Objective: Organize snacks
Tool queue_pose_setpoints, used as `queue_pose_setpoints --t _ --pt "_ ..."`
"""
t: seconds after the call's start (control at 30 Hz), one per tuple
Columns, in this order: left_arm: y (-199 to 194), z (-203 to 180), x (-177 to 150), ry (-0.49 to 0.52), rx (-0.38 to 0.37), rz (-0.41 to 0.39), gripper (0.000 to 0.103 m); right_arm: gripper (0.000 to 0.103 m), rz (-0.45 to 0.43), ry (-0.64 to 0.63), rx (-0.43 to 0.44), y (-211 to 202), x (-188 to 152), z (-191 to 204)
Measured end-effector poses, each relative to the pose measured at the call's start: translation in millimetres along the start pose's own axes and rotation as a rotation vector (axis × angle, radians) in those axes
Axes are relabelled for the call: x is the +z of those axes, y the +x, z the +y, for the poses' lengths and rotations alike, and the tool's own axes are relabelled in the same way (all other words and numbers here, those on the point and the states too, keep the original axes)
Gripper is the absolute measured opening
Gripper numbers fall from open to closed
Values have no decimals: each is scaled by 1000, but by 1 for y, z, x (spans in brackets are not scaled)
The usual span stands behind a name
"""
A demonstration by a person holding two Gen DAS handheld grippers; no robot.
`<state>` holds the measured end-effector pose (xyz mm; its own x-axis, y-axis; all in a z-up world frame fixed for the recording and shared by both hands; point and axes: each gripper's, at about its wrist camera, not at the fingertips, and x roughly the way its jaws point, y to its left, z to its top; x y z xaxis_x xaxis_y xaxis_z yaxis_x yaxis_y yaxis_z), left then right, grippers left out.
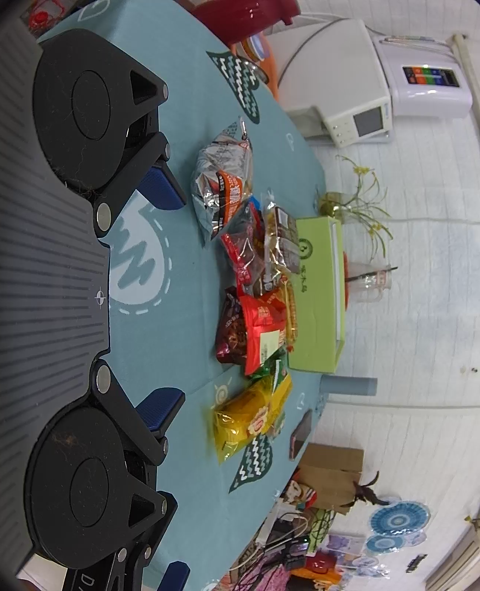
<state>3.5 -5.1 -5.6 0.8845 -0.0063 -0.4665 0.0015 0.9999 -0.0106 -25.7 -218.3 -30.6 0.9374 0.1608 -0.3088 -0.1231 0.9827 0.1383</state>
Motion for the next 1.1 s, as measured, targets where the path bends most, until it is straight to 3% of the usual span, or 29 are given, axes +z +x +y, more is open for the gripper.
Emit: queue_pose_setpoints --t 0.2,0.33,0.53,0.73,0.8,0.87,1.0,1.1 --pt "20 11 6 -24 1 16 92 103 -95 31 30 13 3 -11" --pt "33 35 6 -57 -5 40 92 103 9 -22 14 68 14 -6" --pt "50 82 19 -179 33 99 87 103 162 -78 66 126 13 5" --pt "43 124 41 -225 46 76 90 102 202 -152 78 132 10 6" --pt "43 137 47 -245 35 86 91 103 262 -145 74 128 19 10" --pt "48 151 56 -271 12 104 91 103 241 -160 219 120 34 28" --pt "71 171 70 -322 -58 164 91 102 235 -332 556 137 59 111" --pt "87 185 72 -383 -116 213 90 102 276 -439 676 167 63 159"
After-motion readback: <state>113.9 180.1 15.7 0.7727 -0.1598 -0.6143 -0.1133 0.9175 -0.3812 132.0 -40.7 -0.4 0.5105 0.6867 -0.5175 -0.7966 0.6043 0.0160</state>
